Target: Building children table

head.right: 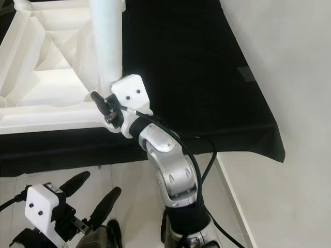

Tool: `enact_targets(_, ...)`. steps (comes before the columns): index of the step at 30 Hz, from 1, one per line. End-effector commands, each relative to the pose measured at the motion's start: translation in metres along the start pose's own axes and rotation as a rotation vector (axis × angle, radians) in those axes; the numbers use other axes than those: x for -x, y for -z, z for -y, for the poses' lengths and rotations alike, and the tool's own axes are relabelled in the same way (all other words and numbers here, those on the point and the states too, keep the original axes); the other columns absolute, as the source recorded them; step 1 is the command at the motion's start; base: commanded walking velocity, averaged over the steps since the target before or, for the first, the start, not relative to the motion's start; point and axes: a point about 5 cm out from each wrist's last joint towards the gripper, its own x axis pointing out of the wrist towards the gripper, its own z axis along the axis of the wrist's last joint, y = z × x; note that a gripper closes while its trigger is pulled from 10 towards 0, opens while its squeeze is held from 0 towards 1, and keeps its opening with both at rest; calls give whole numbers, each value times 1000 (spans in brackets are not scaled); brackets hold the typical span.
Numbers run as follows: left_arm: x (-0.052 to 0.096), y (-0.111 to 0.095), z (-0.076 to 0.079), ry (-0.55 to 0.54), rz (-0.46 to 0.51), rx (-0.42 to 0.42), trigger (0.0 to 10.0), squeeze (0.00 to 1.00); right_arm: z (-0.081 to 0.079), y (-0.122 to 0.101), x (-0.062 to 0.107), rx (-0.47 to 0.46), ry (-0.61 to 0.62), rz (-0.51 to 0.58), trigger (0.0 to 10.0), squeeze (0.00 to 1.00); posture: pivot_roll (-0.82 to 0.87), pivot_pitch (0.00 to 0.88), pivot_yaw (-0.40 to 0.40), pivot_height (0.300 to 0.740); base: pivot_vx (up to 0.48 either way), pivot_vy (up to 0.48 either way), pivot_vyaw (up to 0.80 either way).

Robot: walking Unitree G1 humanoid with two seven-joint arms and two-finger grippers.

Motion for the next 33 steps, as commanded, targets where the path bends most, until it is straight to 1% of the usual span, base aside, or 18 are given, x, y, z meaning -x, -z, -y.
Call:
enact_targets(1,2,8,-2,-22,-48,45,10000,0,3,31,-5,-95,20,-137,10000,0,-3,342,-26,740,0,0,0)
enact_targets(3,-5,7,-11,-55,-36,64,10000,0,13,9,-14,-115,-30,-16,10000,0,-2,325,-32,740,0,0,0)
enact_targets(5,-14,2,-23,-112,-4,56,10000,0,23,-11,-20,-116,-85,86,10000,0,-6,309,-36,740,0,0,0)
enact_targets(10,-21,-3,-30,-125,26,25,10000,0,31,-23,-23,-116,-108,132,10000,0,-7,301,-39,740,0,0,0)
enact_targets(12,-34,-17,-42,-132,100,-24,10000,0,47,-39,-26,-125,-116,193,10000,0,-17,260,-50,740,0,0,0)
enact_targets(13,-34,-17,-42,-132,100,-24,10000,0,47,-39,-26,-125,-116,193,10000,0,-17,260,-50,740,0,0,0)
enact_targets(14,-40,-24,-47,-137,132,-29,10000,0,53,-45,-28,-132,-118,215,10000,0,-18,255,-50,740,0,0,0)
enact_targets(17,-46,-32,-53,-141,171,-27,10000,0,59,-49,-29,-143,-119,231,10000,0,-21,230,-52,740,0,0,0)
enact_targets(18,-52,-42,-57,-135,211,-25,10000,0,64,-51,-30,-149,-120,245,10000,0,-22,204,-52,740,0,0,0)
enact_targets(19,-52,-42,-57,-135,211,-25,10000,0,64,-51,-30,-149,-120,245,10000,0,-22,204,-52,740,0,0,0)
enact_targets(20,-57,-51,-61,-123,248,-25,10000,0,69,-52,-30,-143,-117,254,10000,0,-23,181,-54,740,0,0,0)
enact_targets(23,-70,-88,-60,-29,398,2,10000,0,90,-52,-23,45,-79,208,10000,0,-30,105,-56,740,0,0,0)
enact_targets(25,-70,-88,-60,-29,398,2,10000,0,90,-52,-23,45,-79,208,10000,0,-30,105,-56,740,0,0,0)
enact_targets(26,-72,-97,-58,-1,437,6,10000,0,97,-50,-20,118,-66,175,10000,0,-30,105,-56,740,0,0,0)
enact_targets(27,-75,-107,-54,48,483,34,10000,463,106,-43,-14,219,-57,104,10000,0,-42,60,-62,740,0,0,0)
enact_targets(28,-77,-113,-50,94,519,63,10000,1000,112,-36,-8,282,-59,42,10000,0,-43,56,-63,740,0,0,0)
enact_targets(32,-79,-118,-47,137,548,90,10000,1000,118,-27,-2,326,-71,-20,10000,0,-46,33,-65,740,0,0,0)
enact_targets(33,-83,-122,-45,151,568,87,10000,1000,116,-20,1,360,-94,-53,10000,0,-50,3,-65,740,0,0,0)
